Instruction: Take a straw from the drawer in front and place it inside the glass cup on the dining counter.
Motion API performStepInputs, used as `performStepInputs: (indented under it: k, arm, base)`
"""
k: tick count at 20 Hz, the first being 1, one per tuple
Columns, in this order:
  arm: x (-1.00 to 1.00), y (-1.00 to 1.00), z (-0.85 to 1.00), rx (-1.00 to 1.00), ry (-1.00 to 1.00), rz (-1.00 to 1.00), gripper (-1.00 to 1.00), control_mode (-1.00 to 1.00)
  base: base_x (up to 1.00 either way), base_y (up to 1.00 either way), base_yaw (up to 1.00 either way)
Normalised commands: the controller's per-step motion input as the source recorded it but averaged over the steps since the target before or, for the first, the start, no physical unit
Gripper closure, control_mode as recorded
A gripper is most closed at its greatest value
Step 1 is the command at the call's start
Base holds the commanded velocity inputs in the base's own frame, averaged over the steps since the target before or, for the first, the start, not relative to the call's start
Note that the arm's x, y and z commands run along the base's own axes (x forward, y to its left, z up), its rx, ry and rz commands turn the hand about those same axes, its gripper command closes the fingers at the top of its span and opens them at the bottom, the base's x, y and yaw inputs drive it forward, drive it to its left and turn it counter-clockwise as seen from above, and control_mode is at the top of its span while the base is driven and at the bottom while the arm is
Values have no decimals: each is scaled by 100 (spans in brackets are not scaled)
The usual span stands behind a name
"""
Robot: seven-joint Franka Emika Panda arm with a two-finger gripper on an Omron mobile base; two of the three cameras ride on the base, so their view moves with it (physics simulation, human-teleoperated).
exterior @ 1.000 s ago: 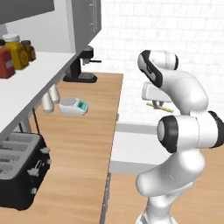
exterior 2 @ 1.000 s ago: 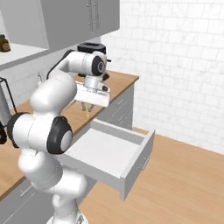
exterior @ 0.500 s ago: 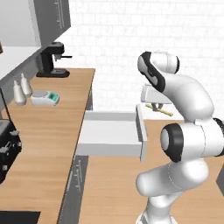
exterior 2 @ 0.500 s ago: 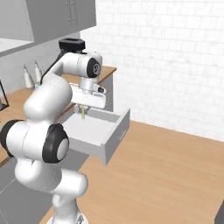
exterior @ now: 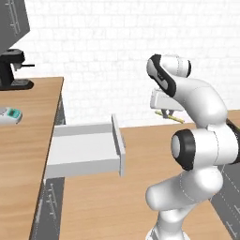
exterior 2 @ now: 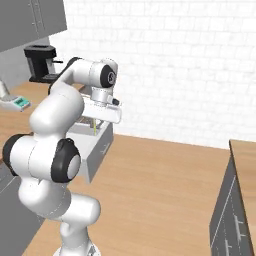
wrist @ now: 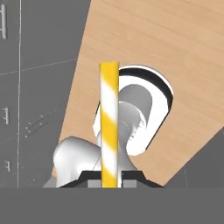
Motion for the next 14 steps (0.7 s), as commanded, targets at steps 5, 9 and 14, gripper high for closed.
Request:
performStepInputs:
  k: [5,9,14]
  arm:
    - [0,0,0,0,0,0,100,100]
    - [0,0,0,0,0,0,100,100]
    - [0,0,0,0,0,0,100,100]
  base:
    - [50,-68,-16]
    - [97,-59,-2]
    - [100,-48,0]
